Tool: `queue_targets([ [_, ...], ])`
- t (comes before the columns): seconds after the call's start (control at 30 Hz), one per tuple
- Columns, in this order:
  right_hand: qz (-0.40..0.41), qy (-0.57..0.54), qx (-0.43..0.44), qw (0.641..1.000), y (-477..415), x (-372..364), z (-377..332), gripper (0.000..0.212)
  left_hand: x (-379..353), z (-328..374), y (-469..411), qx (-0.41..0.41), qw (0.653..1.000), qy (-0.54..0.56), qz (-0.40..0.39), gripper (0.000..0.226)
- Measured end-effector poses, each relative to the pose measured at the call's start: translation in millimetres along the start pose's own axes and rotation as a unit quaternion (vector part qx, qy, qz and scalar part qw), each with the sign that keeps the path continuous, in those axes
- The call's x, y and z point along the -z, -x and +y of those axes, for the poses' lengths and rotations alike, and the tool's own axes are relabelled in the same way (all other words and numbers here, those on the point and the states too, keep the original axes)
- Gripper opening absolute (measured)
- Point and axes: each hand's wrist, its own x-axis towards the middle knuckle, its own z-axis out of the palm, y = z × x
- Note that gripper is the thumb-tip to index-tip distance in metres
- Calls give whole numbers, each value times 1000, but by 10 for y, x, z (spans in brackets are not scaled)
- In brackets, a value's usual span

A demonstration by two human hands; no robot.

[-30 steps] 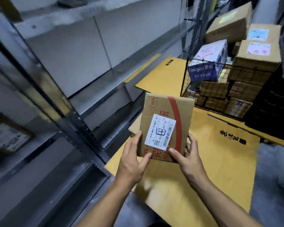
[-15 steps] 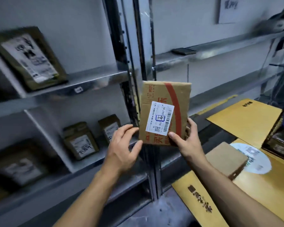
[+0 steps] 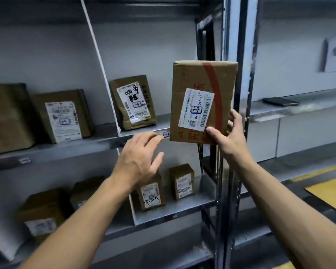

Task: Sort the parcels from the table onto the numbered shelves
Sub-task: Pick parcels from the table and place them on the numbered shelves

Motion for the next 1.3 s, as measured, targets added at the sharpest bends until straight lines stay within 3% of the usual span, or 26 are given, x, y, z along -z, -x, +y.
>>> queue_targets([
  [0.23,-25,-49,-15,998,-755,-138,-30,78,22,-215,-304,5,999,-46,6,50],
  [0.63,-113,134,26,984,-1399,-224,185,77,-270,-247,-707,27,996,-85,16,50],
  [1.0,-145,132,0,981,-1631,-318,372,84,-581,-216,-945,65,994,-84,11,51],
  [1.3,-126,155,-10,980,-1716,-435,491,83,-694,-163,-952,82,994,-73,0,51],
])
